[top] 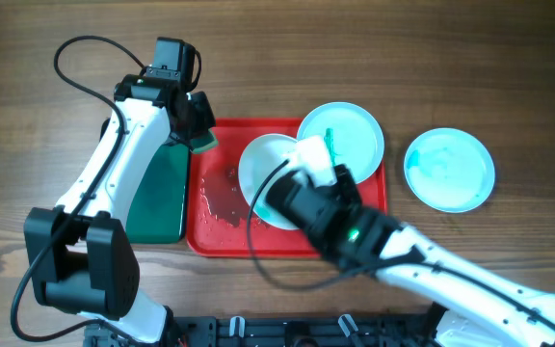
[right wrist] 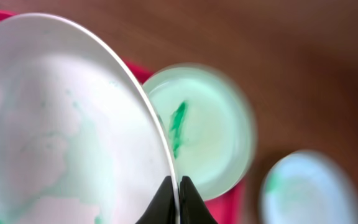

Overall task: Clean dirty plates on tray and stack at the side
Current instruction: 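Lift the plate with the right gripper and stack it on the cleaned plate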

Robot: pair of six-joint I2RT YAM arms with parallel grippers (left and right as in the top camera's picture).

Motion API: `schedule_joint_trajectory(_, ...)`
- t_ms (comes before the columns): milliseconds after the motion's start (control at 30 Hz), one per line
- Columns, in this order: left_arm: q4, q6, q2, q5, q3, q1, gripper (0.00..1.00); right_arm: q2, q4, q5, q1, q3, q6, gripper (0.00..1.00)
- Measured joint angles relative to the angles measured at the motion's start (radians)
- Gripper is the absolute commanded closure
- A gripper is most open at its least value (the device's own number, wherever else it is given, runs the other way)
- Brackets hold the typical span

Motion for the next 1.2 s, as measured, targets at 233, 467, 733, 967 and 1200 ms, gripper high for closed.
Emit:
schedule_joint_trajectory(233,-0.04,0.0,0.0,0.018,0.0,0.0,0.96,-0.098,-0.137,-0.503,-0.526,0.0,0.09,0.96)
schedule_joint_trajectory(467,-0.042,0.0,0.0,0.021,0.0,-0.053,0.96,-0.098,-0.22,-0.63,-1.067,-0.007,0.067,0.96)
schedule_joint_trajectory(733,-0.034,0.0,0.0,0.026,0.0,-0.147,0.96,0.0,-0.131,-0.64,-1.426,-0.112,0.04,0.96)
schedule_joint_trajectory(967,-0.033,0.0,0.0,0.026,0.0,-0.167,0.96,0.126,-0.11,-0.644,-1.437,-0.114,0.032,0.56)
schedule_joint_trajectory(1200,-0.026,0.0,0.0,0.026,0.0,-0.167,0.96,0.127,-0.2,-0.848,-1.437,-0.111,-0.054,0.53)
